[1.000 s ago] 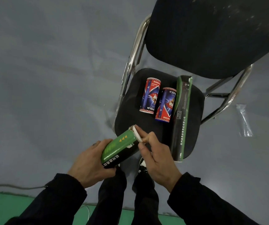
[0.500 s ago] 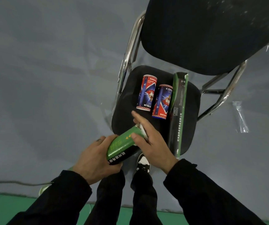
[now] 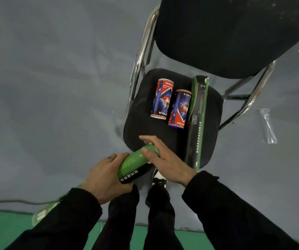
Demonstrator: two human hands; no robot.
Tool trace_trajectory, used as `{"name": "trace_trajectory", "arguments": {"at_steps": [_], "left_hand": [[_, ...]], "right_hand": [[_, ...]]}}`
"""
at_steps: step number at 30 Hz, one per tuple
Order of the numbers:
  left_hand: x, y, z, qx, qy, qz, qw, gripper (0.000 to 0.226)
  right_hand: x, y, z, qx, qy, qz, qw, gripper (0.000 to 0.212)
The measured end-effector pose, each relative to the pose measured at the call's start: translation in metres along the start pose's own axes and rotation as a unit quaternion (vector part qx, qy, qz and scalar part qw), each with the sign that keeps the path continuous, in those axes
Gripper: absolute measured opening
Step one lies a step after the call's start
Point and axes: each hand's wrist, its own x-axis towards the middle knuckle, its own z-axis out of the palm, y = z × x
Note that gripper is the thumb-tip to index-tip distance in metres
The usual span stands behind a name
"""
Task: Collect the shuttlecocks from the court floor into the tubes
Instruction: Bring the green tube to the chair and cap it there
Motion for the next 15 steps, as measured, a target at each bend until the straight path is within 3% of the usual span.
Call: {"name": "trace_trajectory", "arguments": {"at_steps": [4,7,9,11,15], "left_hand": [[-0.011,-0.004,0.019,-0.037,0.005,-0.026,0.999,0.085],[-0.009,0.003,0.019,-0.027,0.038,0.005,0.999,0.081],[-0.005,0.011,0.012,0.041,0.070,0.066,0.994,0.082],[0.000,0.017,0.004,0.100,0.098,0.115,0.983,0.088],[0.016,0.040,-0.013,0.163,0.151,0.230,0.948,0.085]], "right_hand": [[0.010,-0.010,-0.012,0.115,-0.064,0.084,0.988,0.055],[-0.007,-0.011,-0.029,0.202,-0.023,0.082,0.976,0.059],[-0.016,-0.009,-0.040,0.162,-0.011,0.099,0.982,0.051],[-0.029,-0.010,-0.048,0.079,-0.053,0.110,0.989,0.050],[-0.055,-0.006,-0.060,-0.033,-0.157,0.137,0.978,0.075]]}}
